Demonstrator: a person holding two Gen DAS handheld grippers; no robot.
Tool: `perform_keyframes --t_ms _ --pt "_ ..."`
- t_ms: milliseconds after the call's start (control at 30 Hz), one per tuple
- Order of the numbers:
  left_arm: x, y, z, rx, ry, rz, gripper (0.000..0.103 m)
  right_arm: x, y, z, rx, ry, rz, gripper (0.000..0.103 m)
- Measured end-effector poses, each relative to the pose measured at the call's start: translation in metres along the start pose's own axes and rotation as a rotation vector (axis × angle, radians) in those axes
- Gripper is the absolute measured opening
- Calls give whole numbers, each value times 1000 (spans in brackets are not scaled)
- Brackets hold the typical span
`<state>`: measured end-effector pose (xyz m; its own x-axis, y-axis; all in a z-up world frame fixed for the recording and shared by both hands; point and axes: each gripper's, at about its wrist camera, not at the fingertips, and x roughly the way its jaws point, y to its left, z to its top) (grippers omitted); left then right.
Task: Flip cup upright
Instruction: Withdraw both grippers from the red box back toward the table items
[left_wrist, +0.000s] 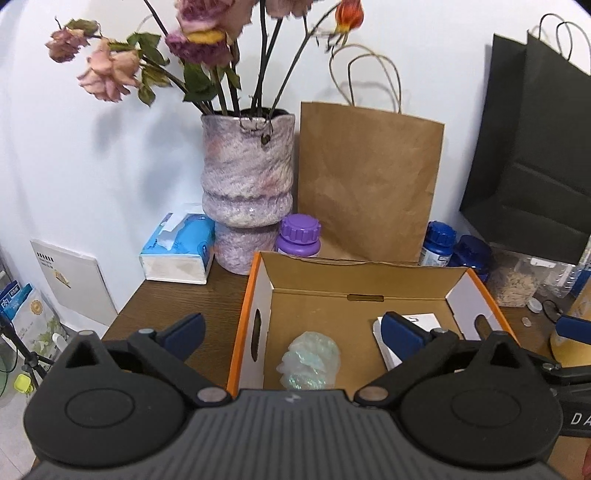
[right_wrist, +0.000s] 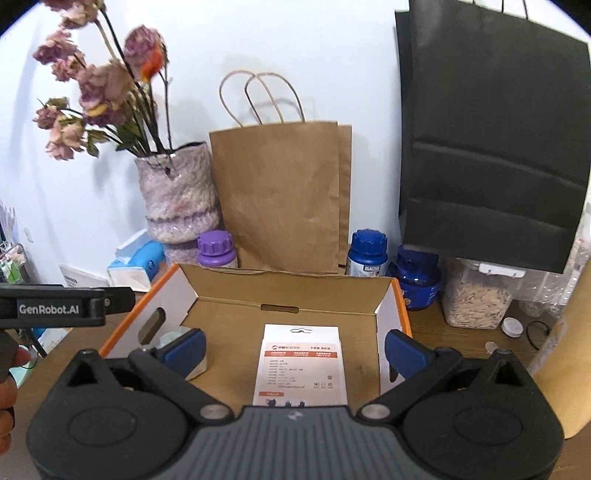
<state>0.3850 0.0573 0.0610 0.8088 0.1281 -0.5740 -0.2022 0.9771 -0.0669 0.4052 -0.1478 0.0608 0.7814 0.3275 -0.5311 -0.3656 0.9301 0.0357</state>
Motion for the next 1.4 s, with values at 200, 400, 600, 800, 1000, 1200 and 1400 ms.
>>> perform_keyframes --t_ms 200,400,600,800,1000,1200,1400 --pt "-31 1 -10 10 -24 -16 103 -35 6 -7 -13 -28 0 103" --pt "-64 6 -23 1 -52 -31 103 -68 10 -22 -13 -50 1 103" --pt "-98 14 -38 -7 -91 -37 103 -100 15 -41 -26 -79 -13 103" --pt "-129 22 -57 -12 -123 -50 103 -131 24 -64 -48 -104 -16 103" --pt "-150 30 -79 -16 -130 -62 103 -153 32 -87 -52 -117 -8 103" --pt "-165 39 -103 -26 -138 -67 103 -170 37 -111 -63 -126 5 103" --pt "-179 44 -126 -33 -170 -66 103 -181 39 -132 -56 -123 9 103"
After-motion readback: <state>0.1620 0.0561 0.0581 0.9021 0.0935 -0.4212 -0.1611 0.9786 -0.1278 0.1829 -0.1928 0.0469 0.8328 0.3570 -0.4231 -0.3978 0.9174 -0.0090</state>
